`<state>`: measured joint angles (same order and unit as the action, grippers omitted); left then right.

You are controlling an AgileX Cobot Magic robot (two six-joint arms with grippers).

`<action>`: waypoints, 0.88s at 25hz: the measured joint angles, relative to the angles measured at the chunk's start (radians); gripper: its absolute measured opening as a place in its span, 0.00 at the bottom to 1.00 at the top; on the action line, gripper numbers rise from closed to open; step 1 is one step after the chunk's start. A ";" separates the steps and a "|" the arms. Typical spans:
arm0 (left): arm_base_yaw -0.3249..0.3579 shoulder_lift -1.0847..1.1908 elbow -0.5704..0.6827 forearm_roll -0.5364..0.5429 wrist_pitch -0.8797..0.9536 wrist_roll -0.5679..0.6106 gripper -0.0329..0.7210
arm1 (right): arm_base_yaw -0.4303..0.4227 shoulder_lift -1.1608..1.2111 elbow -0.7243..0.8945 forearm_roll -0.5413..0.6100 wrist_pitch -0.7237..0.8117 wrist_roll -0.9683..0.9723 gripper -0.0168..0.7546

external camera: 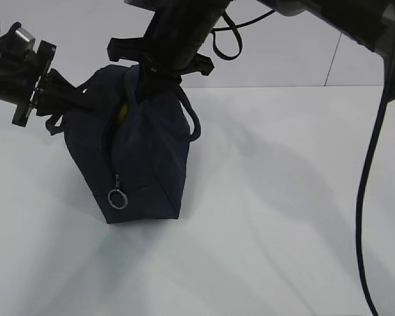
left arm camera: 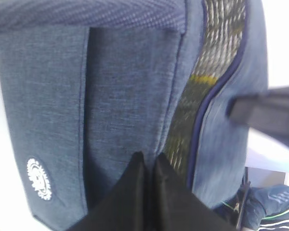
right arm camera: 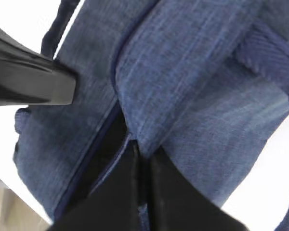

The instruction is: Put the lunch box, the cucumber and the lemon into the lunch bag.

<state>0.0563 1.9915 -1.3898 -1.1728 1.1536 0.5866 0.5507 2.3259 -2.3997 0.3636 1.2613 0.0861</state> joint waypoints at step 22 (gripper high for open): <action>-0.199 0.000 0.000 -0.141 -0.090 -0.005 0.03 | -0.007 -0.046 0.013 -0.356 0.012 0.006 0.02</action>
<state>-0.1431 1.9915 -1.3898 -1.3138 1.0634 0.5811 0.5433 2.2801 -2.3864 0.0080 1.2738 0.0920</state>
